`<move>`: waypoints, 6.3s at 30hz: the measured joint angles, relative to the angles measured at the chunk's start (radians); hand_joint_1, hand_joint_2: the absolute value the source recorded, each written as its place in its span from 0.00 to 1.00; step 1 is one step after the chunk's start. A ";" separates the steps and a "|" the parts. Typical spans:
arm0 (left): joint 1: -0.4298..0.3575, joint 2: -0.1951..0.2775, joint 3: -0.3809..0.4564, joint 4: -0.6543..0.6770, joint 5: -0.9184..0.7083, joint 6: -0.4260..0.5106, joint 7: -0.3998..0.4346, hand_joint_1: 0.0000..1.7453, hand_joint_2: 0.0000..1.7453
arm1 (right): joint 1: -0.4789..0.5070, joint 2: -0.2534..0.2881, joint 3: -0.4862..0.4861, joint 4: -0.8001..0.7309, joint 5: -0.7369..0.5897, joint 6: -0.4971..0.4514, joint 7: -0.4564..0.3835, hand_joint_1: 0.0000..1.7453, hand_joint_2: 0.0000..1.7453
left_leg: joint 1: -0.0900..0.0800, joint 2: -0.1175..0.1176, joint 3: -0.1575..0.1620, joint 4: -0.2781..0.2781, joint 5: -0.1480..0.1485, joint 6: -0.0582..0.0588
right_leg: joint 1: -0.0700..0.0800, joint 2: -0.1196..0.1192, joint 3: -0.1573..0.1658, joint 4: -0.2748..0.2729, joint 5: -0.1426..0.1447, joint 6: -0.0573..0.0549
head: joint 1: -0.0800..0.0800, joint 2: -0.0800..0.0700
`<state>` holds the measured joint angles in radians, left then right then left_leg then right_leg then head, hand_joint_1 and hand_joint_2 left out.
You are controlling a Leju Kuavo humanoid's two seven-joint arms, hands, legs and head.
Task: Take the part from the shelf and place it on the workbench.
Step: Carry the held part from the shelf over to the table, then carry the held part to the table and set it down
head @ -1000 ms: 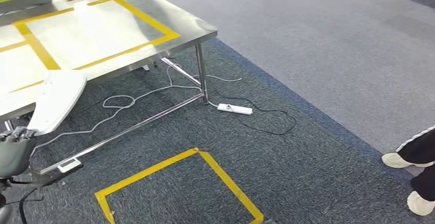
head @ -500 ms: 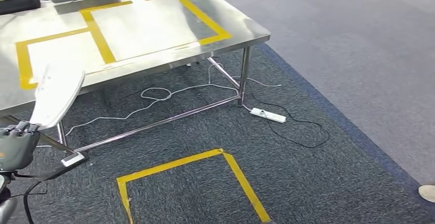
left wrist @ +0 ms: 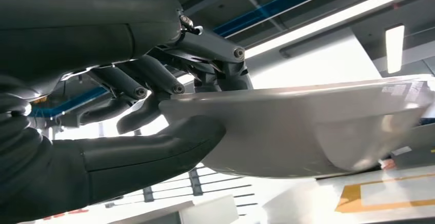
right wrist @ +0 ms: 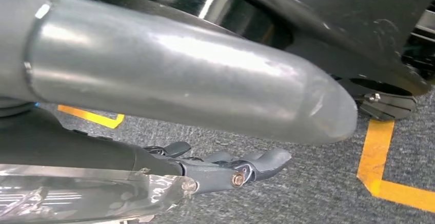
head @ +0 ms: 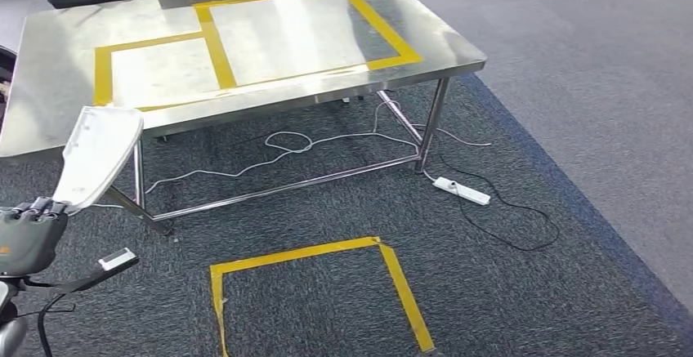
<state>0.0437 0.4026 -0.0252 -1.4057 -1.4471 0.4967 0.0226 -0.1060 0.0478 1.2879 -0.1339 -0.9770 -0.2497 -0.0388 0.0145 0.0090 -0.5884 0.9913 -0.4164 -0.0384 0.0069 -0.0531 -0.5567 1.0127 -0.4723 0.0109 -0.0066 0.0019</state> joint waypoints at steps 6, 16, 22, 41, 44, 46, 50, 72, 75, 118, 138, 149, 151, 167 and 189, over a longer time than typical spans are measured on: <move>0.002 -0.001 -0.010 0.000 -0.009 0.010 -0.018 1.00 1.00 | 0.001 -0.002 0.000 0.000 -0.010 0.006 -0.003 0.00 0.00 | -0.005 -0.001 0.002 -0.007 -0.002 0.012 | 0.001 0.001 -0.002 -0.014 0.006 -0.003 | 0.003 0.000; -0.101 0.001 -0.150 0.042 0.000 0.076 -0.156 1.00 1.00 | -0.002 -0.002 0.003 0.000 -0.008 0.024 -0.012 0.00 0.00 | -0.007 -0.001 -0.001 -0.006 0.003 0.023 | -0.002 0.001 0.005 -0.020 0.016 0.021 | 0.003 0.000; -0.208 -0.006 -0.225 0.093 0.024 0.070 -0.158 1.00 1.00 | -0.004 -0.002 0.007 0.000 -0.010 0.027 -0.015 0.00 0.00 | -0.006 0.000 -0.002 -0.006 0.006 0.023 | -0.001 0.004 0.004 -0.016 0.018 0.022 | 0.003 0.000; -0.367 -0.021 -0.268 0.232 0.140 -0.008 -0.153 1.00 1.00 | 0.000 -0.002 0.007 0.000 -0.038 0.041 0.000 0.00 0.00 | -0.005 0.000 -0.004 -0.006 0.009 0.021 | 0.000 0.004 0.001 -0.014 0.020 0.020 | 0.003 0.000; -0.389 -0.026 -0.271 0.250 0.137 -0.014 -0.153 1.00 1.00 | 0.000 -0.001 0.007 0.000 -0.038 0.041 -0.004 0.00 0.00 | -0.005 0.000 -0.004 -0.006 0.009 0.021 | 0.001 0.004 0.001 -0.014 0.020 0.020 | 0.003 0.000; -0.400 -0.028 -0.274 0.259 0.126 -0.011 -0.147 1.00 1.00 | 0.000 0.000 0.008 -0.001 -0.037 0.041 -0.008 0.00 0.00 | -0.005 0.000 -0.004 -0.006 0.009 0.021 | 0.001 0.004 0.001 -0.014 0.020 0.020 | 0.003 0.000; -0.412 -0.030 -0.286 0.274 0.103 0.002 -0.135 1.00 1.00 | -0.001 0.005 0.012 -0.001 -0.037 0.041 -0.012 0.00 0.00 | -0.007 0.000 -0.006 -0.004 0.006 0.028 | -0.002 0.003 0.001 -0.018 0.022 0.024 | 0.002 0.000; -0.435 -0.044 -0.297 0.329 0.058 0.036 -0.084 1.00 1.00 | 0.002 0.018 0.022 -0.001 -0.054 0.027 0.002 0.00 0.00 | 0.018 -0.019 -0.104 0.211 -0.104 -0.011 | -0.032 0.067 -0.038 0.035 0.004 0.003 | 0.005 0.000; -0.433 -0.046 -0.297 0.338 0.055 0.036 -0.082 1.00 1.00 | 0.003 0.018 0.022 -0.001 -0.056 0.027 0.001 0.00 0.00 | 0.012 -0.019 -0.173 0.284 -0.079 0.002 | -0.026 0.066 -0.019 0.035 -0.012 -0.002 | 0.006 0.000; -0.413 -0.052 -0.278 0.374 0.044 0.043 -0.030 1.00 1.00 | 0.003 0.019 0.030 0.000 -0.063 0.026 0.001 0.00 0.00 | -0.006 -0.006 -0.038 -0.001 0.041 0.048 | -0.012 0.060 0.026 0.250 -0.152 0.042 | 0.025 -0.001; -0.390 -0.051 -0.264 0.387 0.010 0.066 -0.034 1.00 1.00 | 0.006 0.015 0.050 0.000 -0.071 0.023 -0.004 0.00 0.00 | -0.004 -0.022 -0.061 0.146 -0.062 -0.006 | 0.003 0.069 -0.040 -0.001 0.046 -0.023 | 0.013 0.000; -0.391 -0.051 -0.264 0.404 -0.007 0.067 -0.022 1.00 1.00 | 0.003 0.015 0.051 0.000 -0.074 0.022 -0.008 0.00 0.00 | -0.007 -0.023 -0.021 0.002 0.001 0.021 | 0.009 0.069 -0.029 -0.011 0.029 -0.019 | 0.009 0.000; -0.392 -0.051 -0.264 0.406 -0.007 0.067 -0.022 1.00 1.00 | 0.003 0.015 0.051 0.000 -0.074 0.022 -0.009 0.00 0.00 | -0.008 -0.023 -0.021 0.002 -0.002 0.024 | 0.009 0.069 -0.027 -0.014 0.029 -0.017 | 0.009 0.000; -0.416 -0.051 -0.263 0.432 -0.005 0.093 -0.024 0.00 0.00 | 0.003 0.015 0.056 0.000 -0.088 0.021 -0.016 0.00 0.00 | -0.010 -0.022 -0.014 -0.003 -0.002 0.028 | 0.004 0.069 -0.026 -0.016 0.027 0.012 | 0.008 0.000; -0.432 -0.055 -0.236 0.434 0.045 0.099 -0.045 0.00 0.00 | 0.002 0.017 0.066 0.000 -0.103 0.021 -0.018 0.00 0.00 | -0.010 -0.020 -0.004 -0.013 0.002 0.046 | 0.000 0.069 -0.025 -0.011 0.020 0.027 | 0.008 0.000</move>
<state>-0.3881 0.3473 -0.2613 -0.9720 -1.4017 0.5955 -0.0222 -0.1043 0.0645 1.3539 -0.1337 -1.0795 -0.2282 -0.0570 0.0040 -0.0108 -0.5922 0.9784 -0.4147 0.0077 0.0073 0.0158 -0.5813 1.0014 -0.4528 0.0377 0.0017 0.0015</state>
